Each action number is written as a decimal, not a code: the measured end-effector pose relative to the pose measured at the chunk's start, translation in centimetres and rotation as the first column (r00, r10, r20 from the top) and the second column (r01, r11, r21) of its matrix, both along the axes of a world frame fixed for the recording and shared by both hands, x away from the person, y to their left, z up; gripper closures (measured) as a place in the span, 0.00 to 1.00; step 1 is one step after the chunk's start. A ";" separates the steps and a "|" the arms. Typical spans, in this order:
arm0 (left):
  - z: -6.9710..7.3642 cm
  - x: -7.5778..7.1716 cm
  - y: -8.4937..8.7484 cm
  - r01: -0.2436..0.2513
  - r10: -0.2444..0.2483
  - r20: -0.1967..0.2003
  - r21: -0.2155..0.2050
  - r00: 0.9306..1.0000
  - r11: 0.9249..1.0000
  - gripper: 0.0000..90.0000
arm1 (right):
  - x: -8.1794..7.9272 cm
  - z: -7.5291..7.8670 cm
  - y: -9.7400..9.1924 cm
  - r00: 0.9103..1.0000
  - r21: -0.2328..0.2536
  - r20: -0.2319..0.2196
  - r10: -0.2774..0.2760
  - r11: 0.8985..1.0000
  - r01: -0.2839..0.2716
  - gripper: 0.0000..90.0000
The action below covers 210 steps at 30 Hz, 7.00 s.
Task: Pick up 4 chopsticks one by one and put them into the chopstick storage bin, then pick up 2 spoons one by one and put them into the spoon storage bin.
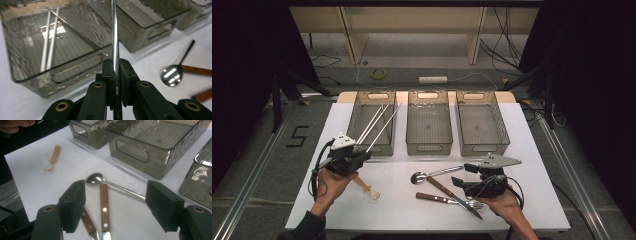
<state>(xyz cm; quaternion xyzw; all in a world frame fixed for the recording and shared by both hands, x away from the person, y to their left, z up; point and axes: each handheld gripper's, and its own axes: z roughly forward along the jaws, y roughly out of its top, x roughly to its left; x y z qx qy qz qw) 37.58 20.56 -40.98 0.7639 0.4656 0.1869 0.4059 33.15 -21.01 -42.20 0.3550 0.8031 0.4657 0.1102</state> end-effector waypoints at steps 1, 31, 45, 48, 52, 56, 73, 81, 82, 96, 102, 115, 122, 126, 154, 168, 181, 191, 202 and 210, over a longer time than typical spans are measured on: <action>0.0 0.4 0.2 -0.013 0.013 -0.003 0.005 1.000 1.000 0.93 | -0.1 -0.1 -0.1 1.000 -0.003 0.001 -0.001 1.000 0.001 0.37; -0.6 10.2 1.4 -0.205 0.209 -0.119 0.044 0.971 0.978 0.93 | -1.1 -0.5 0.3 0.999 -0.006 -0.014 0.032 0.999 -0.033 0.37; -1.3 12.0 1.8 -0.251 0.261 -0.182 0.077 0.948 0.965 0.92 | -1.1 -0.6 0.2 0.999 -0.008 -0.019 0.041 0.999 -0.041 0.38; -1.5 12.2 1.9 -0.262 0.273 -0.191 0.085 0.943 0.961 0.92 | -1.1 -0.6 0.3 0.999 -0.008 -0.019 0.045 0.999 -0.045 0.38; -1.5 12.2 2.1 -0.280 0.289 -0.187 0.073 0.939 0.957 0.86 | -1.1 -0.6 0.2 0.998 -0.010 -0.022 0.053 0.999 -0.053 0.38; -1.0 11.8 2.1 -0.280 0.288 -0.177 0.066 0.941 0.958 0.74 | -1.0 -0.6 0.3 0.998 -0.012 -0.022 0.052 0.999 -0.052 0.38; 0.5 5.5 1.2 0.011 -0.009 -0.159 0.008 0.987 1.000 0.31 | -1.1 -0.6 0.3 0.998 -0.021 -0.019 0.057 0.998 -0.058 0.38; 0.7 3.7 0.9 0.022 -0.008 -0.182 0.076 0.983 0.997 0.27 | -1.3 -0.7 0.5 0.998 -0.027 -0.021 0.064 0.998 -0.064 0.38; 0.7 3.5 0.8 0.021 -0.004 -0.190 0.089 0.982 0.996 0.27 | -1.3 -0.7 0.5 0.998 -0.028 -0.021 0.065 0.997 -0.065 0.38; -0.4 1.5 0.6 -0.113 0.146 -0.257 0.139 0.955 0.984 0.25 | -1.4 -0.7 0.5 0.998 -0.031 -0.023 0.063 0.998 -0.063 0.38; -0.9 0.7 1.0 -0.160 0.187 -0.259 0.123 0.947 0.979 0.24 | -1.4 -0.7 0.7 0.998 -0.033 -0.019 0.060 0.998 -0.061 0.38; -1.8 -0.7 1.7 -0.213 0.231 -0.265 0.095 0.936 0.972 0.23 | -1.6 -0.6 1.6 0.998 -0.046 -0.016 0.063 0.997 -0.064 0.38; -2.6 -1.1 2.1 -0.260 0.277 -0.293 0.095 0.915 0.961 0.23 | -1.6 -0.6 1.7 0.998 -0.046 -0.016 0.067 0.997 -0.067 0.38; -3.4 -0.9 2.3 -0.281 0.299 -0.318 0.103 0.900 0.954 0.24 | -1.6 -0.7 1.7 0.997 -0.050 -0.018 0.068 0.996 -0.069 0.38; -5.4 0.4 1.9 -0.296 0.332 -0.420 0.150 0.845 0.943 0.26 | -1.4 -1.1 1.5 0.997 -0.052 -0.026 0.078 0.996 -0.079 0.38; -5.6 0.4 1.9 -0.296 0.334 -0.428 0.155 0.840 0.943 0.30 | -1.4 -1.2 1.7 0.996 -0.054 -0.031 0.083 0.995 -0.084 0.38; -6.1 0.4 1.5 -0.271 0.329 -0.443 0.190 0.834 0.944 0.33 | -1.4 -1.2 1.8 0.996 -0.062 -0.028 0.081 0.995 -0.083 0.38; -6.0 -0.1 1.3 -0.260 0.325 -0.461 0.199 0.826 0.945 0.36 | -1.3 -1.2 1.7 0.996 -0.065 -0.026 0.080 0.995 -0.081 0.38; -6.0 -0.4 0.9 -0.228 0.315 -0.432 0.242 0.845 0.943 0.49 | -1.4 -1.1 1.8 0.996 -0.073 -0.023 0.080 0.994 -0.082 0.39; -5.9 -0.4 1.1 -0.234 0.326 -0.416 0.258 0.849 0.937 0.63 | -1.4 -1.1 1.9 0.996 -0.075 -0.022 0.085 0.993 -0.086 0.39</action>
